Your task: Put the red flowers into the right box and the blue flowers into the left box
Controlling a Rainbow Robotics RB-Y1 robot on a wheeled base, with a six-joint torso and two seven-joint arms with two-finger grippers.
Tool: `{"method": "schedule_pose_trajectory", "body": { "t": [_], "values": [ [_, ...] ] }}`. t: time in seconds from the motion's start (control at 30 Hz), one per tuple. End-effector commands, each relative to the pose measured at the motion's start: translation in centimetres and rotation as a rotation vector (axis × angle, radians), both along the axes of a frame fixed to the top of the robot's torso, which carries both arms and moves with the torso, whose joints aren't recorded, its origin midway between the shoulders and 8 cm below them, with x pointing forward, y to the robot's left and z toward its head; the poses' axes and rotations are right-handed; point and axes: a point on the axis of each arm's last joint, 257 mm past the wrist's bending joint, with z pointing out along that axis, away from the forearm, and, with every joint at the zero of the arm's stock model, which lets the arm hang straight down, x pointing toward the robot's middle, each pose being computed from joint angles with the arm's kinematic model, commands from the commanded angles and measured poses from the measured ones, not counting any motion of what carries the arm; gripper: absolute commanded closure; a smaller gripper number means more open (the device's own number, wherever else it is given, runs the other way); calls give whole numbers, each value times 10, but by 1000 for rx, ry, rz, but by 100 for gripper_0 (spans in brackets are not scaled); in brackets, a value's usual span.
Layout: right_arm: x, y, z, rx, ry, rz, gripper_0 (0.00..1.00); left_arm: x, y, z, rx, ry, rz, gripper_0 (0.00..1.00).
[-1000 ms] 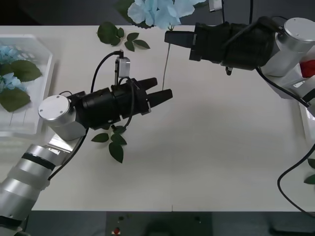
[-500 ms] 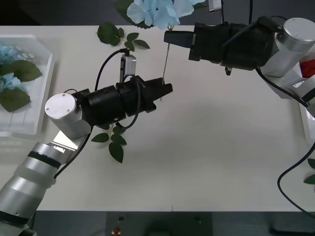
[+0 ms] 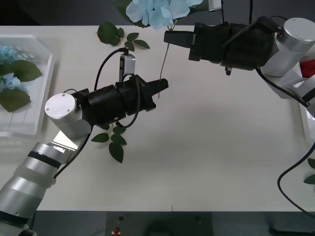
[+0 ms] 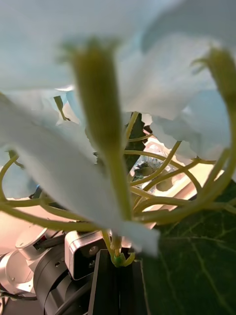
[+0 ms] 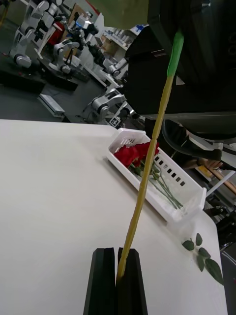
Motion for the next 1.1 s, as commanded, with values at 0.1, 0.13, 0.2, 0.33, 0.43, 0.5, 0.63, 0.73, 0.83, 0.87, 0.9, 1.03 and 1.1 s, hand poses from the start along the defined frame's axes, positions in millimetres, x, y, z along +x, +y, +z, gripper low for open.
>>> {"method": "schedule_pose_trajectory", "body": {
  "t": [0.1,0.13,0.2,0.33,0.43,0.5,0.63,0.73,0.83,0.87,0.9,1.03,1.1],
  "values": [
    [-2,-5,13,-43,-96,-4,54,5,25,32,10,9,-32,100],
    [-1,-9,12,-56,-105,-12,44,4,31,35,18,25,-42,100],
    [0,-15,13,-70,-119,-19,29,0,41,40,26,59,-59,100],
    [-3,-24,15,-102,-158,-15,11,-6,71,52,36,140,-76,100],
    [-3,-34,15,-136,-189,-20,8,-8,98,61,27,195,-76,100],
    [-5,-39,15,-149,-196,-18,8,-8,112,64,24,214,-66,100],
    [-11,-57,5,-213,-194,1,7,-1,166,64,71,257,17,100],
    [-17,-72,-6,-272,-188,21,7,2,208,61,126,289,85,100],
    [-23,-91,-20,-345,-178,30,7,7,261,56,199,329,202,100],
    [-24,-93,-23,-358,-176,33,7,9,271,56,216,329,225,100],
    [-26,-100,-28,-386,-173,35,7,10,291,54,248,334,270,100],
    [-28,-120,-51,-515,-198,38,7,16,340,52,350,326,402,100],
    [-29,-130,-61,-572,-207,44,7,21,369,56,431,299,502,100]
  ]
}}
